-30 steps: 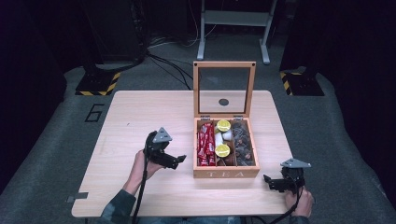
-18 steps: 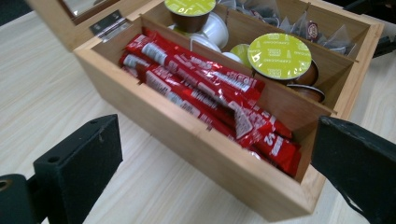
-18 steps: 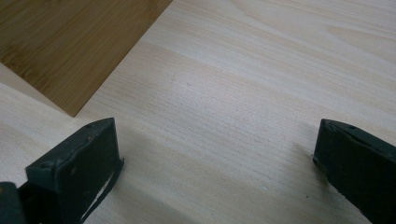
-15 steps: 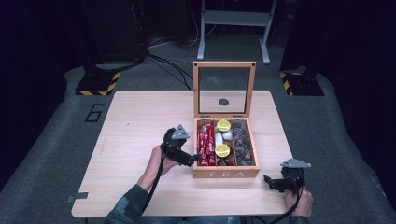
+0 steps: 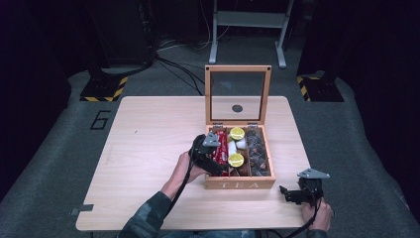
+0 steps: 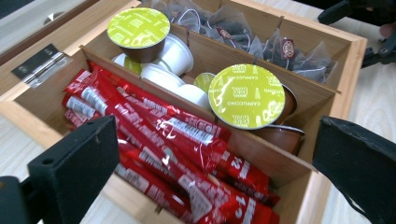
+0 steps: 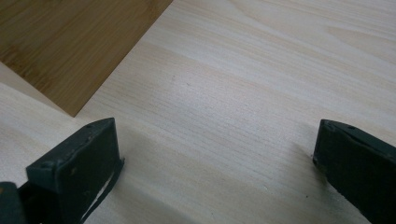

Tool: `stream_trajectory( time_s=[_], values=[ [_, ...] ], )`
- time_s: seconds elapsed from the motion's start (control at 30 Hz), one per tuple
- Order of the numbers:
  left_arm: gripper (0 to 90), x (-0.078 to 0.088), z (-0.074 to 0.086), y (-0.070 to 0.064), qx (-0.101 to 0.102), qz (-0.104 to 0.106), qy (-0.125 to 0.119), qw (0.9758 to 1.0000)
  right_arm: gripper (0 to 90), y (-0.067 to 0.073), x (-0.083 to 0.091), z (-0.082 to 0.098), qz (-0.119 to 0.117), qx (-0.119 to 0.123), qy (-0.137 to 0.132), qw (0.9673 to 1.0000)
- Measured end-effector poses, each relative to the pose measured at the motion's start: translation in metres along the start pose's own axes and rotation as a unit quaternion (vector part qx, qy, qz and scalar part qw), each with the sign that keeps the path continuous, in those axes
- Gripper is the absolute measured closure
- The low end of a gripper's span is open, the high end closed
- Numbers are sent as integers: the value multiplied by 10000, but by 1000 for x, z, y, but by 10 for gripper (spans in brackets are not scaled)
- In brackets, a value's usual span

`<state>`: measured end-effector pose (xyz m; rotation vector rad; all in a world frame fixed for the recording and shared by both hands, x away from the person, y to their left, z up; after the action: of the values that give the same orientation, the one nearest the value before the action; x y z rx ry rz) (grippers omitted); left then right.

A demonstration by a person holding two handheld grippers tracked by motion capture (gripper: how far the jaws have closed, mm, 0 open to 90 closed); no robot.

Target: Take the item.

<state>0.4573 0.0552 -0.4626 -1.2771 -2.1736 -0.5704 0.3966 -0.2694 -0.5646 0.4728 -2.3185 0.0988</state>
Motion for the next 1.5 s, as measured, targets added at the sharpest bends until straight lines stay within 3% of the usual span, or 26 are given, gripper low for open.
stream_trajectory(
  time_s=[0.13,0.43,0.9,1.3,1.5],
  values=[
    [41,-12,-8,-6,-74,179,-15,9998,0,0,0,0,2,-12,-13,10000],
    [62,-31,-16,-13,-237,327,114,9991,0,0,0,0,-1,-1,1,10000],
    [212,-55,-21,-20,-342,256,415,9982,0,0,0,0,1,0,0,10000],
    [348,-60,-18,-20,-301,240,537,9978,0,1,0,0,14,-15,-5,10000],
    [370,-60,-19,-21,-317,197,542,9978,0,0,0,0,30,12,-26,10000]
  ],
)
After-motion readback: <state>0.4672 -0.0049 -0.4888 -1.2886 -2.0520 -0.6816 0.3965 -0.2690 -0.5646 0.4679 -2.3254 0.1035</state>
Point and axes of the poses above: each handheld gripper's, and its own axes: x roughly backward along the jaws, z roughly out of its underside, y roughly to its left, the point moved 5 cm from there along -x, roughly forward along the jaws, and after that the axes turned 6 degrees about -x, right-handed, at the moved point
